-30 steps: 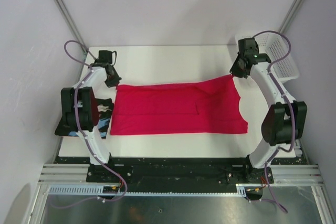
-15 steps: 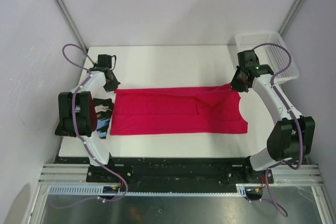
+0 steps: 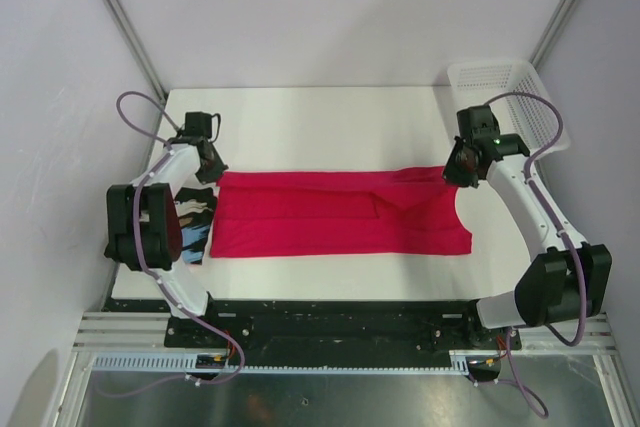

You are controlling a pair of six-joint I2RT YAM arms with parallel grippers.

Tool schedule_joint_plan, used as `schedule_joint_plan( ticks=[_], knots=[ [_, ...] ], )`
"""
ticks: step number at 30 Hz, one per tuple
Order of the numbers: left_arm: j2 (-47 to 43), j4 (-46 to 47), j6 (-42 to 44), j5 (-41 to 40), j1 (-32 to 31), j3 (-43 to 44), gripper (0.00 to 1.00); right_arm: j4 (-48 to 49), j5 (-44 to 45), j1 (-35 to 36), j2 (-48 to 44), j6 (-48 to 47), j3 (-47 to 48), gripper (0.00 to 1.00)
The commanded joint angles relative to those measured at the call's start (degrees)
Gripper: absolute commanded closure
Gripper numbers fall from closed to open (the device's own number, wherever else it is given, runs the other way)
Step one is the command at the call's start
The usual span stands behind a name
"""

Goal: Fold and stack the t-shirts
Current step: Fold the other side of the tshirt into a rectangle

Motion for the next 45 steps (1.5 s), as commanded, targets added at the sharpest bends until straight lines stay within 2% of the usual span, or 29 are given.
schedule_joint_plan(
  ticks=[1, 14, 29, 45],
  knots=[
    [-4.0, 0.7, 1.0, -1.7, 0.5, -1.9, 1.00, -1.5, 0.8, 0.4, -3.1, -0.1, -2.7, 1.00],
    [-4.3, 1.3, 1.2, -2.3, 0.5, -6.7, 1.00, 3.1, 0.5, 0.3, -3.0, 0.1, -11.2, 1.00],
    [-9.0, 1.3, 2.3, -3.3, 1.0, -8.2, 1.00, 1.4, -1.2, -1.2, -6.0, -0.8, -9.1, 1.00],
    [-10.1, 0.9, 2.1, -2.6, 1.1, -10.6, 1.00, -0.6, -0.8, -1.2, -7.2, -0.7, -9.1, 1.00]
  ],
)
